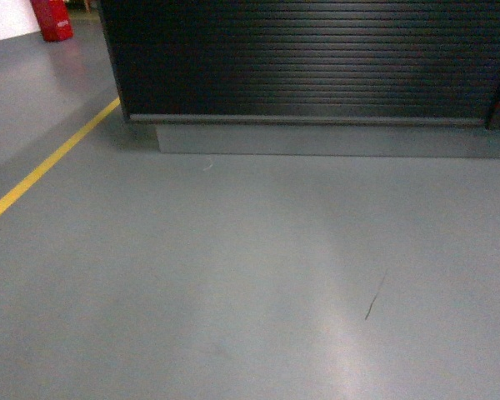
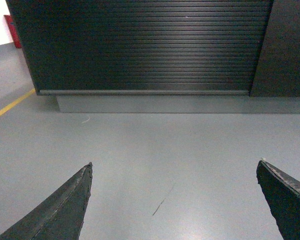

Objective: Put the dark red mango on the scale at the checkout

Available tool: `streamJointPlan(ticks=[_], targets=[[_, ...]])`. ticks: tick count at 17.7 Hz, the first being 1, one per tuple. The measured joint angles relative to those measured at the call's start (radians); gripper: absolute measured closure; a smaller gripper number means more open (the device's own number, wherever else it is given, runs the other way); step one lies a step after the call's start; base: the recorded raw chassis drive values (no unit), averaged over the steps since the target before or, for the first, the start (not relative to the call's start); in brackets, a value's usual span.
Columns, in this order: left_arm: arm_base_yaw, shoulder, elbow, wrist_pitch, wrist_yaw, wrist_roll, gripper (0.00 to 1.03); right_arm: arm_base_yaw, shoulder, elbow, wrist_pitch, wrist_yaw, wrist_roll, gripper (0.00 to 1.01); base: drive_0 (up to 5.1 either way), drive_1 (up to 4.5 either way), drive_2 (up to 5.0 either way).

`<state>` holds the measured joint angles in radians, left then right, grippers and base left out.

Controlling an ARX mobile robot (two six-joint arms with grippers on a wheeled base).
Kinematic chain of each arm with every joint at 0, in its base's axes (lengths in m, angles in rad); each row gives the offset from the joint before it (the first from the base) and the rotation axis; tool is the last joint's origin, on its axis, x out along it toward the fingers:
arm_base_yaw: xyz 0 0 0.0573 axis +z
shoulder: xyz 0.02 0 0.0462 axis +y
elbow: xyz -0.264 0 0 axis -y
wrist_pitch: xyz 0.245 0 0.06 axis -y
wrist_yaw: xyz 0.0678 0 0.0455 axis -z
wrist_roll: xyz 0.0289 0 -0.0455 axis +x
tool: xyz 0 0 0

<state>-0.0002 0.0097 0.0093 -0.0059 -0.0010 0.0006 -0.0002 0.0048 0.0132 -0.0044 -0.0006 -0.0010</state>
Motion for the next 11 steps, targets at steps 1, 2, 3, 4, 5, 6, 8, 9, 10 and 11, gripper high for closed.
streamJointPlan(ticks=[1, 2, 3, 4, 5, 6, 8, 9, 10, 11], targets=[[0.0, 0.0, 0.0, 0.004, 0.0, 0.0, 0.05, 0.0, 0.0, 0.0, 0.0, 0.001, 0.0, 0.03, 0.0, 4.37, -4.3], [0.0, 0.0, 0.0, 0.003, 0.002, 0.0, 0.05, 0.0, 0.0, 0.0, -0.001, 0.001, 0.0, 0.03, 0.0, 4.37, -4.3], [0.0, 0.0, 0.0, 0.002, 0.0, 0.0, 0.05, 0.0, 0.0, 0.0, 0.002, 0.001, 0.0, 0.03, 0.1, 4.44, -4.2], [0.0, 0.0, 0.0, 0.005, 0.002, 0.0, 0.05, 0.0, 0.0, 0.0, 0.0, 0.001, 0.0, 0.03, 0.1, 4.47, -4.2], [0.0, 0.0, 0.0, 0.004, 0.0, 0.0, 0.05, 0.0, 0.0, 0.0, 0.0, 0.001, 0.0, 0.03, 0.1, 4.43, -4.2], [0.0, 0.0, 0.0, 0.005, 0.001, 0.0, 0.05, 0.0, 0.0, 0.0, 0.002, 0.001, 0.0, 0.03, 0.1, 4.43, -4.2], [0.0, 0.0, 0.0, 0.005, 0.001, 0.0, 0.05, 0.0, 0.0, 0.0, 0.0, 0.001, 0.0, 0.03, 0.1, 4.39, -4.3], [0.0, 0.0, 0.0, 0.002, 0.001, 0.0, 0.05, 0.0, 0.0, 0.0, -0.001, 0.0, 0.0, 0.03, 0.0, 4.34, -4.3], [0.0, 0.0, 0.0, 0.003, 0.001, 0.0, 0.05, 0.0, 0.0, 0.0, 0.002, 0.0, 0.0, 0.03, 0.1, 4.38, -4.3], [0.0, 0.0, 0.0, 0.003, 0.0, 0.0, 0.05, 0.0, 0.0, 0.0, -0.001, 0.001, 0.0, 0.03, 0.0, 4.36, -4.3]])
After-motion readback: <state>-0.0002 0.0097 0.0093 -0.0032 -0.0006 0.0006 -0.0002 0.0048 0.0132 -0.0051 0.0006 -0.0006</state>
